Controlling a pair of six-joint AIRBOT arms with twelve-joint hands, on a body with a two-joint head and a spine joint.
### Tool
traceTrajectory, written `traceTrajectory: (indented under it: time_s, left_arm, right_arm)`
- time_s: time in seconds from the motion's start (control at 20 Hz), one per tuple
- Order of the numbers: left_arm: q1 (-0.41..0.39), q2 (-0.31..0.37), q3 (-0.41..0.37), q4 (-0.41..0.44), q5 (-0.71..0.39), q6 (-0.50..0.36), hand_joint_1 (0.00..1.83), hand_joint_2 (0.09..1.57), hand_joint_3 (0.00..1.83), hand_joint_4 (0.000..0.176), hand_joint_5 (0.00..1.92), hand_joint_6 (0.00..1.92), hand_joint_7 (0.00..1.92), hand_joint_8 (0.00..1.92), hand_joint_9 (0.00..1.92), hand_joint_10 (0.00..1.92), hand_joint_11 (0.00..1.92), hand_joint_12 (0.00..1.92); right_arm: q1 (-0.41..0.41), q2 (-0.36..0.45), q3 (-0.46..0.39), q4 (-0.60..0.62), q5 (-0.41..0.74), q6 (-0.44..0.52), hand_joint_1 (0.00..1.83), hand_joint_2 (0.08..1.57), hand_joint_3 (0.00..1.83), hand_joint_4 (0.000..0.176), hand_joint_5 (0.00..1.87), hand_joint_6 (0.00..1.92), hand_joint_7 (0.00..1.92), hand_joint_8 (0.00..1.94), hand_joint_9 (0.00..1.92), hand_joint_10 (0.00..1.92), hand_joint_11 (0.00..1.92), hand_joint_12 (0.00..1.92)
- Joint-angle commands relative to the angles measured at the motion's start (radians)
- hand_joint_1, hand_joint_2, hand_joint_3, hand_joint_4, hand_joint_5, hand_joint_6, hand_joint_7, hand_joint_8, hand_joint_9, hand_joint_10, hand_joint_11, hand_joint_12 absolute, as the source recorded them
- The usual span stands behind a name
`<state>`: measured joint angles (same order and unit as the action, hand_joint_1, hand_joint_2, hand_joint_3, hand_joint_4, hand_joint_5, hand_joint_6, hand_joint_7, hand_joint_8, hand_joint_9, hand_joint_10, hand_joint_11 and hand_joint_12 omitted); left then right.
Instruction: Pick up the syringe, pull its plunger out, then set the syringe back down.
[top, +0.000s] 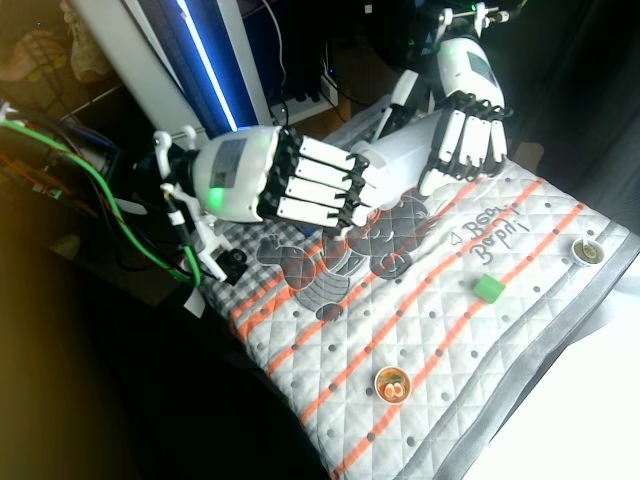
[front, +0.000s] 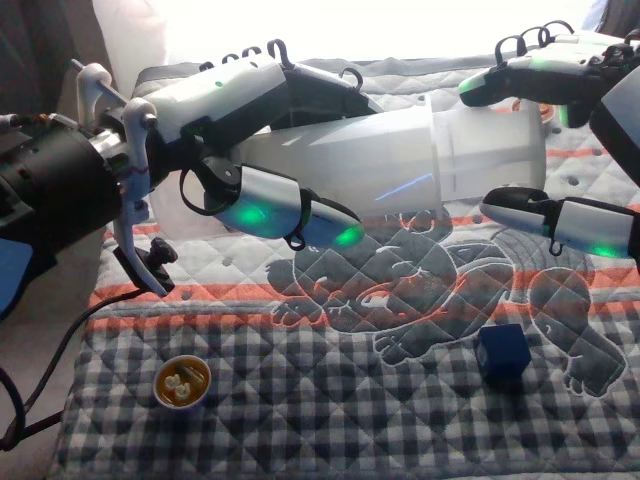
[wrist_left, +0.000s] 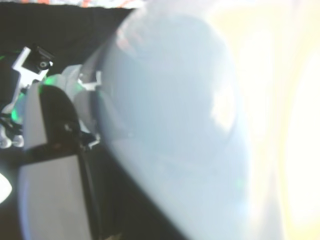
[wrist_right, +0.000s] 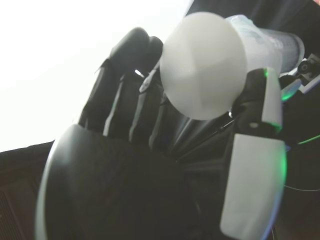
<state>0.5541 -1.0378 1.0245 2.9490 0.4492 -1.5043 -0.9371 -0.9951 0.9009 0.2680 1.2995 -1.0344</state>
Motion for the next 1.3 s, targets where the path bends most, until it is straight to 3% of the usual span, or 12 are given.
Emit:
traceTrajectory:
  time_s: [0.0, 0.1, 0.25, 0.3, 0.35, 0.4, 0.45, 0.6, 0.65, 0.7, 0.95, 1.25]
  left_arm:
    - [-0.010, 0.016, 0.001, -0.002, 0.162, -0.020, 1.18, 1.22, 0.00, 0.000, 0.88, 1.25, 0.69, 1.36, 0.38, 1.36, 0.00, 1.92]
    - [-0.006, 0.026, 0.001, -0.012, 0.163, -0.020, 1.19, 1.22, 0.00, 0.000, 0.89, 1.25, 0.68, 1.34, 0.36, 1.34, 0.00, 1.92]
    - [-0.001, 0.040, -0.002, -0.022, 0.168, -0.021, 1.20, 1.22, 0.00, 0.000, 0.89, 1.26, 0.67, 1.33, 0.33, 1.29, 0.03, 1.92]
    - [0.001, 0.047, -0.005, -0.024, 0.169, -0.021, 1.20, 1.23, 0.00, 0.000, 0.88, 1.29, 0.65, 1.34, 0.32, 1.31, 0.06, 1.92]
    - [0.003, 0.051, -0.007, -0.027, 0.170, -0.021, 1.20, 1.23, 0.00, 0.000, 0.87, 1.29, 0.66, 1.35, 0.31, 1.38, 0.10, 1.92]
    - [0.006, 0.055, -0.008, -0.032, 0.172, -0.021, 1.18, 1.25, 0.00, 0.000, 0.84, 1.34, 0.62, 1.39, 0.27, 1.38, 0.06, 1.92]
    - [0.011, 0.060, -0.009, -0.038, 0.178, -0.021, 1.18, 1.25, 0.00, 0.000, 0.84, 1.35, 0.62, 1.40, 0.29, 1.36, 0.07, 1.92]
    - [0.025, 0.066, -0.010, -0.059, 0.193, -0.021, 1.18, 1.25, 0.00, 0.000, 0.84, 1.33, 0.60, 1.43, 0.31, 1.39, 0.07, 1.92]
    - [0.027, 0.066, -0.010, -0.061, 0.194, -0.021, 1.18, 1.25, 0.00, 0.000, 0.84, 1.32, 0.60, 1.46, 0.32, 1.44, 0.09, 1.92]
    - [0.027, 0.066, -0.010, -0.062, 0.194, -0.021, 1.18, 1.25, 0.00, 0.000, 0.85, 1.32, 0.61, 1.45, 0.33, 1.43, 0.11, 1.92]
    - [0.032, 0.066, -0.009, -0.070, 0.197, -0.021, 1.17, 1.26, 0.00, 0.000, 0.83, 1.34, 0.60, 1.46, 0.31, 1.44, 0.05, 1.92]
    - [0.037, 0.067, -0.008, -0.077, 0.199, -0.021, 1.18, 1.26, 0.00, 0.000, 0.83, 1.35, 0.59, 1.46, 0.33, 1.38, 0.09, 1.92]
  right_arm:
    - [0.010, 0.004, 0.005, -0.025, 0.103, -0.001, 1.22, 1.20, 0.01, 0.000, 0.79, 1.24, 0.85, 1.34, 0.84, 1.58, 0.83, 1.80]
    - [0.010, 0.017, 0.004, -0.025, 0.103, -0.001, 1.18, 1.20, 0.01, 0.004, 0.81, 1.25, 0.84, 1.34, 0.85, 1.58, 0.86, 1.82]
    - [0.009, 0.028, 0.003, -0.019, 0.104, -0.001, 1.19, 1.19, 0.00, 0.000, 0.82, 1.21, 0.86, 1.33, 0.79, 1.57, 0.76, 1.85]
    - [0.009, 0.028, 0.003, -0.016, 0.104, -0.001, 1.18, 1.19, 0.00, 0.017, 0.80, 1.30, 0.87, 1.24, 0.75, 1.47, 0.67, 1.78]
    - [0.007, 0.028, 0.004, -0.013, 0.105, -0.001, 1.18, 1.20, 0.00, 0.011, 0.77, 1.34, 0.88, 1.21, 0.75, 1.44, 0.64, 1.78]
    - [0.004, 0.033, 0.004, -0.008, 0.105, -0.001, 1.32, 1.19, 0.00, 0.000, 0.78, 1.33, 0.88, 1.16, 0.76, 1.43, 0.62, 1.75]
    - [0.000, 0.040, 0.004, 0.000, 0.106, -0.001, 1.34, 1.18, 0.00, 0.000, 0.78, 1.33, 0.88, 1.14, 0.76, 1.42, 0.61, 1.73]
    - [-0.015, 0.057, 0.005, 0.030, 0.121, -0.001, 1.22, 1.17, 0.00, 0.000, 0.85, 1.20, 0.90, 1.16, 0.74, 1.33, 0.59, 1.72]
    - [-0.021, 0.060, 0.006, 0.040, 0.128, -0.001, 1.20, 1.16, 0.00, 0.019, 0.85, 1.20, 0.93, 1.13, 0.75, 1.31, 0.56, 1.73]
    - [-0.029, 0.064, 0.006, 0.057, 0.138, -0.001, 1.19, 1.18, 0.00, 0.000, 0.86, 1.13, 0.87, 1.31, 0.69, 1.47, 0.54, 1.83]
    - [-0.060, 0.075, 0.010, 0.119, 0.173, -0.001, 1.24, 1.17, 0.00, 0.000, 0.88, 0.97, 0.90, 1.41, 0.78, 1.67, 0.75, 1.87]
    - [-0.094, 0.080, 0.009, 0.182, 0.216, -0.001, 1.22, 1.16, 0.00, 0.000, 0.88, 1.04, 0.92, 1.31, 0.82, 1.56, 0.79, 1.82]
